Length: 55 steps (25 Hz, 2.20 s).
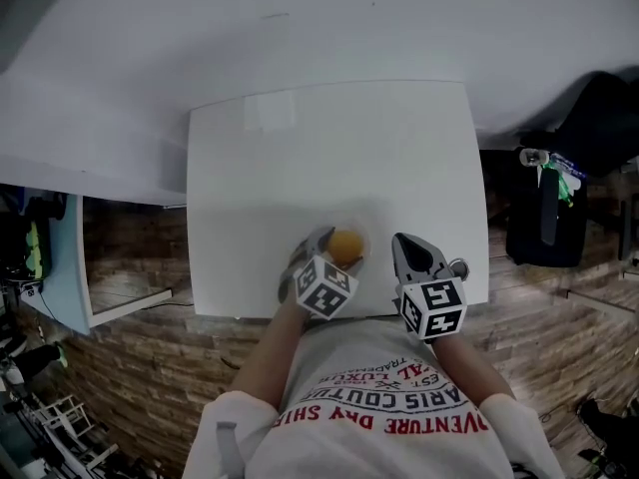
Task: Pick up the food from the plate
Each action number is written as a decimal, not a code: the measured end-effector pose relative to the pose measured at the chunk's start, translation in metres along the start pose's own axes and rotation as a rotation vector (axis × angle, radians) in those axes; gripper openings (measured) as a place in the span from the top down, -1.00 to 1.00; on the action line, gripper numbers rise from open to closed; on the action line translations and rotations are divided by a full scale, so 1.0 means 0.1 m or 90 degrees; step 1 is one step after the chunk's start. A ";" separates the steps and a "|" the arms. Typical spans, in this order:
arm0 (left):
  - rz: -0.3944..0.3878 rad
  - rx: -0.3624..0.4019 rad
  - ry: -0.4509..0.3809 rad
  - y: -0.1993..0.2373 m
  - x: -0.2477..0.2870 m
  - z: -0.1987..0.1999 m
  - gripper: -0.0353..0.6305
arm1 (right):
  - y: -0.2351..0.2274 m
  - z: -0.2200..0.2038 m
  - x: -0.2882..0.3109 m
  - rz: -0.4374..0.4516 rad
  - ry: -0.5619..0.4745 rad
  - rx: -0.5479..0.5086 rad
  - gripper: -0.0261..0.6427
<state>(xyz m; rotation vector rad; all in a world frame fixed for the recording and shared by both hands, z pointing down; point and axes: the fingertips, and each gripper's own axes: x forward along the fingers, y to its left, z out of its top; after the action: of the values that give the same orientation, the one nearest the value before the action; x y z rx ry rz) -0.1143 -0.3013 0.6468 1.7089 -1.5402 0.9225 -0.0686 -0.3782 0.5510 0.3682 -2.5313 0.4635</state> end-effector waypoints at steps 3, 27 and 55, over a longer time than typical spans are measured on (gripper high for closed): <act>0.035 -0.007 -0.059 0.08 -0.24 0.25 -0.19 | 0.00 0.14 -0.03 -0.003 -0.024 -0.017 0.89; 0.161 -0.204 -0.492 0.69 -2.22 1.16 -0.19 | 0.73 1.23 -0.51 0.044 -0.236 -0.243 0.89; 0.191 -0.126 -0.462 0.31 -2.18 1.29 -0.19 | 0.53 1.23 -0.78 0.028 -0.263 -0.191 0.89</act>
<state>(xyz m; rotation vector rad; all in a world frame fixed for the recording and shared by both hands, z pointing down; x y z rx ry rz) -0.1483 -0.2955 0.3936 1.7905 -2.3129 0.2480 -0.0792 -0.3666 0.3964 0.3193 -2.9560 0.0136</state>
